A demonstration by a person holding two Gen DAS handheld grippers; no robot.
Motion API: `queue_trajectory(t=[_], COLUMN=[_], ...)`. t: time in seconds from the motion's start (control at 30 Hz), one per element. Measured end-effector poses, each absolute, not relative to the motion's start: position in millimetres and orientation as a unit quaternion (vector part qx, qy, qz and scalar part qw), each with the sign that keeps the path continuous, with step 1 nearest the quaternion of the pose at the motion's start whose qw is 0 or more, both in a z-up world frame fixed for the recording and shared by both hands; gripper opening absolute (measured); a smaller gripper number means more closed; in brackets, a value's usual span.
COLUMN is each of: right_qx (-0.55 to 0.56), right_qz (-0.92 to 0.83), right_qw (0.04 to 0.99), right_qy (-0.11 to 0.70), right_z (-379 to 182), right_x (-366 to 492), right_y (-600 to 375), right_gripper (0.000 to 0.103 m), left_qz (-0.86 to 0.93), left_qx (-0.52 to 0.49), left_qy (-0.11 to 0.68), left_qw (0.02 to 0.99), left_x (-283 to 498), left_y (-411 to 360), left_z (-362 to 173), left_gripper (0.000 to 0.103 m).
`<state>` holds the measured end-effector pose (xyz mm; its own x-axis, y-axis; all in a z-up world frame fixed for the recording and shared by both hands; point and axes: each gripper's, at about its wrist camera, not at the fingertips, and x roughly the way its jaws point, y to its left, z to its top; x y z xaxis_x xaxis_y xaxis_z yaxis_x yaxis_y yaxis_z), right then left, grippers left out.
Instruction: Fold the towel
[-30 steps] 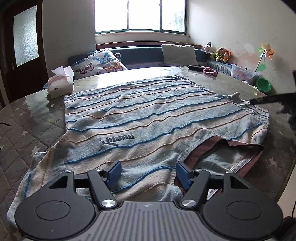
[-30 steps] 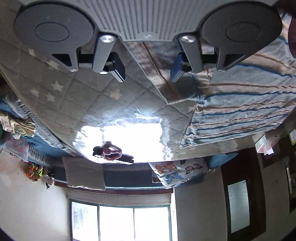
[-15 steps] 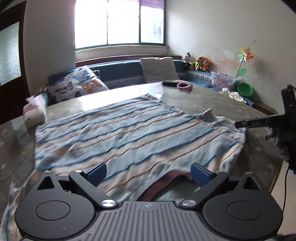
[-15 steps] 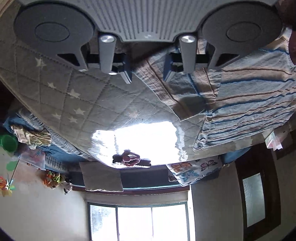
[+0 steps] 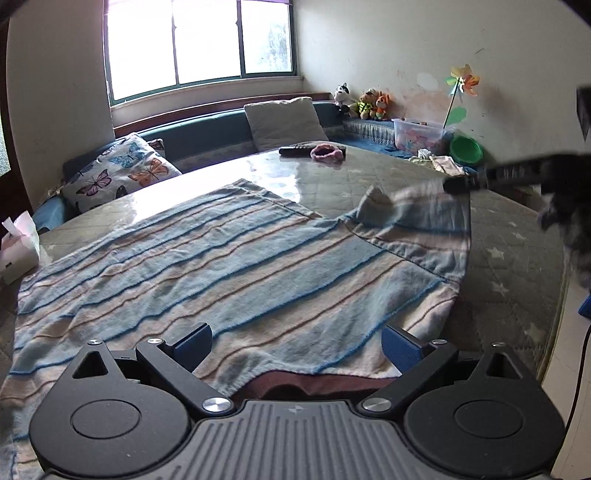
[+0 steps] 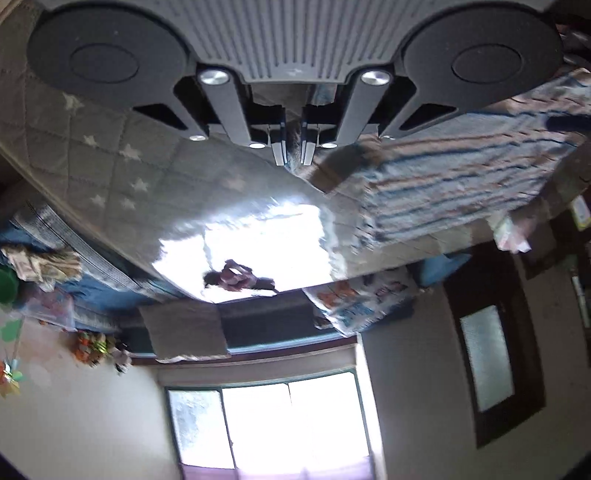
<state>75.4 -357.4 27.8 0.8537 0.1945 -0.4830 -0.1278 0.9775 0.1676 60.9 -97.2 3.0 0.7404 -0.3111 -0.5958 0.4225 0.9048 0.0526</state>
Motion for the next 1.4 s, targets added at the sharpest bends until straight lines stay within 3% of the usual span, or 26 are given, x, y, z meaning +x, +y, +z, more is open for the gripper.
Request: queue_trajectory(t=[0.3, 0.57, 0.97, 1.07, 1.4], right_qx=[0.026, 0.001, -0.053, -0.059, -0.094], right_qz=[0.207, 0.248, 0.189, 0.186, 0.233], right_qw=[0.951, 0.933, 0.929, 0.926, 0.912], right_qy=[0.227, 0.260, 0.314, 0.324, 0.325], right_z=[58.1, 37.4, -4.8, -12.9, -4.8], right_x=[72.1, 82.4, 144.7, 157.2, 126.4], right_y=[-285.4, -246.4, -247.1, -242.0, -230.2], right_gripper=[0.007, 0.016, 0.016, 0.020, 0.036], left_qz=[-0.179, -0.136, 0.014, 0.061, 0.186], left_qx=[0.074, 0.043, -0.017, -0.027, -0.096], left_qy=[0.297, 0.285, 0.285, 0.289, 0.314], left_qw=[0.935, 0.948, 0.958, 0.955, 0.926], left_x=[46.5, 31.3, 5.7, -2.9, -19.4], left_y=[-78.3, -45.5, 40.3, 64.9, 134.4], left_z=[3.9, 11.6, 13.8, 12.8, 4.8], left_gripper=[0.101, 0.102, 0.102, 0.102, 0.088])
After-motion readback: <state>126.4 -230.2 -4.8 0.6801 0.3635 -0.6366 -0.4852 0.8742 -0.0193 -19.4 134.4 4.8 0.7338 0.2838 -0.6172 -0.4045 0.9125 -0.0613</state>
